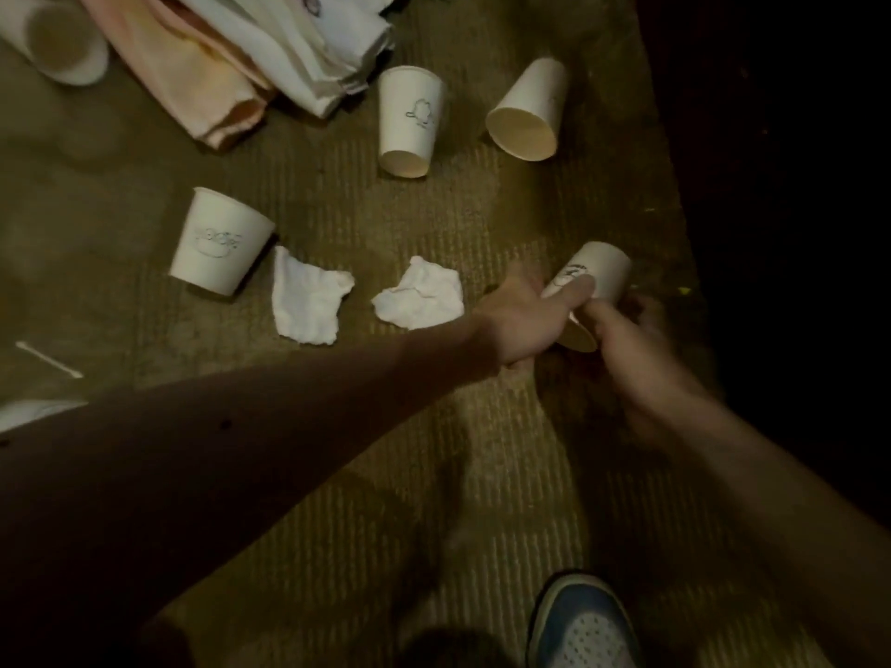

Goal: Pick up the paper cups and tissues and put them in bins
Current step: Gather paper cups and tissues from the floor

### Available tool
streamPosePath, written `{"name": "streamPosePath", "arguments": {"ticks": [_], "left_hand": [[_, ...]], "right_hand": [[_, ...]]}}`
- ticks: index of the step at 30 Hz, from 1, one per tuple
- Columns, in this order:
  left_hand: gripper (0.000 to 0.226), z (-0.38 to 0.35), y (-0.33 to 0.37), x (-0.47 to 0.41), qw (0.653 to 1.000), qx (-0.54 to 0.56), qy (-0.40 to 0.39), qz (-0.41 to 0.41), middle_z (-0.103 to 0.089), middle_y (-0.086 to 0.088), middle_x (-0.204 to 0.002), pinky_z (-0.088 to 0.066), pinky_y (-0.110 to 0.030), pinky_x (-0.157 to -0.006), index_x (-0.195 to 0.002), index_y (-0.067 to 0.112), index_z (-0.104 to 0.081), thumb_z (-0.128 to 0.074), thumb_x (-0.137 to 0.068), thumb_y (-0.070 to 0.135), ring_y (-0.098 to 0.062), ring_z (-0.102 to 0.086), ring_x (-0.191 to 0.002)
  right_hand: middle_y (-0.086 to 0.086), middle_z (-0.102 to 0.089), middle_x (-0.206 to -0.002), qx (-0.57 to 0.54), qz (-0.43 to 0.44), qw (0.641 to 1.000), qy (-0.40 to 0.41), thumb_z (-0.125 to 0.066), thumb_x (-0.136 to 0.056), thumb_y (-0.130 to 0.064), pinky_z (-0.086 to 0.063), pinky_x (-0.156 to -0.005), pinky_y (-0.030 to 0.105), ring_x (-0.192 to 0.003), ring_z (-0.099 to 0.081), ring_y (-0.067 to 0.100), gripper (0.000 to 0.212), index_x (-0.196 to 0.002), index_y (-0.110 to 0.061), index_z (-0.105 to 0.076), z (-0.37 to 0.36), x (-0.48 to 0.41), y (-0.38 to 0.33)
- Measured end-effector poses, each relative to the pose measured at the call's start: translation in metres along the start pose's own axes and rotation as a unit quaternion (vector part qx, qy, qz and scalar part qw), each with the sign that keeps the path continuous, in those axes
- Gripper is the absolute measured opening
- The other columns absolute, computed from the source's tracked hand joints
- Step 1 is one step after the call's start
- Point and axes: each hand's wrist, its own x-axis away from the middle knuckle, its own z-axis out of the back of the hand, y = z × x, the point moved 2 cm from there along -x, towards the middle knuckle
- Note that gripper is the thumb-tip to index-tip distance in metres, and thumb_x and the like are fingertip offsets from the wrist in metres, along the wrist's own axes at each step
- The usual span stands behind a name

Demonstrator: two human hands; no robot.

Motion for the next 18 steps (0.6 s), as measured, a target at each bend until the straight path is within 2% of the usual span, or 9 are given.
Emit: {"name": "streamPosePath", "arguments": {"ticks": [2,4,6,9,11,12,13,15,18], "left_hand": [[0.062,0.019,-0.006,0.008,1.000,0.013,0.023,0.013,-0.063,-0.008,-0.089,-0.037,-0.022,-0.046,-0.116,0.017,-0.046,-0.048,-0.086,0.072,-0.015,-0.055,-0.060],[0.075,0.038,-0.011,0.019,0.999,0.039,0.023,0.029,-0.067,-0.018,-0.103,-0.039,-0.025,-0.052,-0.120,0.011,-0.051,-0.047,-0.083,0.076,-0.020,-0.061,-0.071],[0.080,0.051,-0.016,0.033,0.994,0.098,0.022,0.047,-0.064,-0.020,-0.117,-0.049,-0.032,-0.063,-0.127,0.012,-0.051,-0.052,-0.079,0.077,-0.025,-0.066,-0.085],[0.065,0.072,-0.032,0.059,0.973,0.221,0.042,0.058,-0.067,-0.007,-0.107,-0.061,-0.041,-0.069,-0.125,0.018,-0.045,-0.065,-0.081,0.062,-0.023,-0.072,-0.086],[0.053,0.093,-0.050,0.077,0.971,0.224,0.059,0.060,-0.071,-0.007,-0.099,-0.060,-0.045,-0.074,-0.116,0.017,-0.050,-0.066,-0.084,0.057,-0.024,-0.074,-0.081],[0.048,0.104,-0.060,0.087,0.975,0.204,0.066,0.063,-0.072,-0.009,-0.097,-0.060,-0.043,-0.072,-0.112,0.017,-0.053,-0.063,-0.086,0.056,-0.024,-0.074,-0.082],[0.046,0.116,-0.071,0.098,0.979,0.179,0.068,0.068,-0.072,-0.011,-0.098,-0.057,-0.037,-0.067,-0.111,0.016,-0.056,-0.060,-0.089,0.056,-0.024,-0.072,-0.083],[0.049,0.135,-0.092,0.118,0.985,0.129,0.073,0.089,-0.071,-0.013,-0.099,-0.046,-0.028,-0.056,-0.113,0.014,-0.061,-0.056,-0.091,0.057,-0.023,-0.067,-0.077],[0.043,0.156,-0.124,0.150,0.977,0.115,0.124,0.129,-0.070,-0.010,-0.092,-0.042,-0.024,-0.050,-0.110,0.021,-0.063,-0.061,-0.087,0.057,-0.022,-0.065,-0.070]], "right_hand": [[0.008,-0.061,-0.122,-0.017,0.021,0.999,-0.032,-0.064,-0.086,-0.043,-0.056,-0.086,0.051,-0.095,-0.069,0.029,0.070,-0.144,-0.044,-0.024,-0.012,0.010,-0.008],[0.006,-0.057,-0.127,-0.010,0.060,0.997,-0.054,-0.063,-0.087,-0.042,-0.056,-0.086,0.050,-0.098,-0.068,0.026,0.067,-0.143,-0.048,-0.026,-0.024,0.021,-0.018],[0.000,-0.058,-0.122,-0.018,0.103,0.991,-0.088,-0.061,-0.089,-0.038,-0.060,-0.075,0.040,-0.089,-0.072,0.021,0.064,-0.142,-0.051,-0.028,-0.038,0.034,-0.025],[-0.010,-0.061,-0.107,-0.010,0.131,0.978,-0.161,-0.062,-0.088,-0.039,-0.056,-0.052,0.021,-0.080,-0.071,0.003,0.062,-0.139,-0.054,-0.030,-0.064,0.055,-0.030],[-0.009,-0.064,-0.105,0.031,0.138,0.968,-0.206,-0.066,-0.078,-0.051,-0.054,-0.052,0.018,-0.078,-0.072,0.005,0.065,-0.136,-0.049,-0.037,-0.084,0.068,-0.032],[-0.009,-0.064,-0.105,0.068,0.150,0.961,-0.222,-0.066,-0.069,-0.059,-0.053,-0.056,0.018,-0.081,-0.071,0.007,0.068,-0.131,-0.045,-0.043,-0.094,0.072,-0.033],[-0.012,-0.064,-0.106,0.110,0.172,0.950,-0.237,-0.064,-0.060,-0.066,-0.052,-0.061,0.019,-0.084,-0.069,0.006,0.066,-0.121,-0.047,-0.049,-0.105,0.076,-0.032],[-0.019,-0.060,-0.106,0.184,0.220,0.919,-0.271,-0.062,-0.048,-0.074,-0.049,-0.064,0.018,-0.088,-0.063,-0.003,0.060,-0.103,-0.053,-0.050,-0.126,0.085,-0.030],[-0.034,-0.052,-0.108,0.275,0.283,0.852,-0.346,-0.069,-0.044,-0.082,-0.049,-0.059,0.014,-0.092,-0.056,-0.016,0.071,-0.107,-0.062,-0.041,-0.156,0.105,-0.021]]}}
